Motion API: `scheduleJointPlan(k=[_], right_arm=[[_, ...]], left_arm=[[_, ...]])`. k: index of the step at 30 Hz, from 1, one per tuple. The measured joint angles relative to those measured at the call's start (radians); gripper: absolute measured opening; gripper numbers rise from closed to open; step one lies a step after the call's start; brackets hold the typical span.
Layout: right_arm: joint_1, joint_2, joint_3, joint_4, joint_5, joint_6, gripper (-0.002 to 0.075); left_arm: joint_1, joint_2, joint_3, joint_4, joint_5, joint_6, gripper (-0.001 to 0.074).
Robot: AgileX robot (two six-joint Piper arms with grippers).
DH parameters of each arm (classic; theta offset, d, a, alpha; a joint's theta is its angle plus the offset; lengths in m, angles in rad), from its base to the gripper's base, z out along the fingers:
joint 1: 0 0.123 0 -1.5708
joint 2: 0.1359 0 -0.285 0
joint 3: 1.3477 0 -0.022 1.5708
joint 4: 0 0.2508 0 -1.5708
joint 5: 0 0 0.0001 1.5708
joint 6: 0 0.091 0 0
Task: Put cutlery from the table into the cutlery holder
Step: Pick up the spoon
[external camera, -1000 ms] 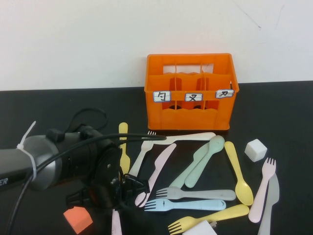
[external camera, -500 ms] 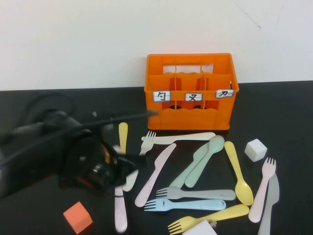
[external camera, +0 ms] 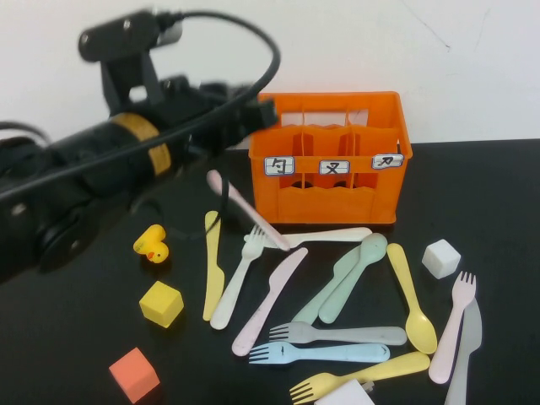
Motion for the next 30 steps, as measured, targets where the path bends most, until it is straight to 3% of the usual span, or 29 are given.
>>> scheduleJointPlan(k=[4,7,19,30], right_arm=[[0.0,0.0,0.0,0.003,-0.004,-0.017,-0.0002],[0.0,0.0,0.0,0.005,0.005,-0.029,-0.0002],[0.0,0.0,0.0,0.01,0.014,-0.037,-0.0002],[0.0,0.0,0.0,0.013,0.014,-0.04,-0.0002]], left_arm=[[0.045,0.083,-0.042,0.01,-0.16,0.004,0.0001],[0.054,0.111,-0.065,0.01,-0.161,0.004,0.0001],[0.054,0.111,-0.08,-0.043,0.305,-0.127,0.0],[0.053,0.11,-0.08,-0.092,0.47,-0.129,0.0]])
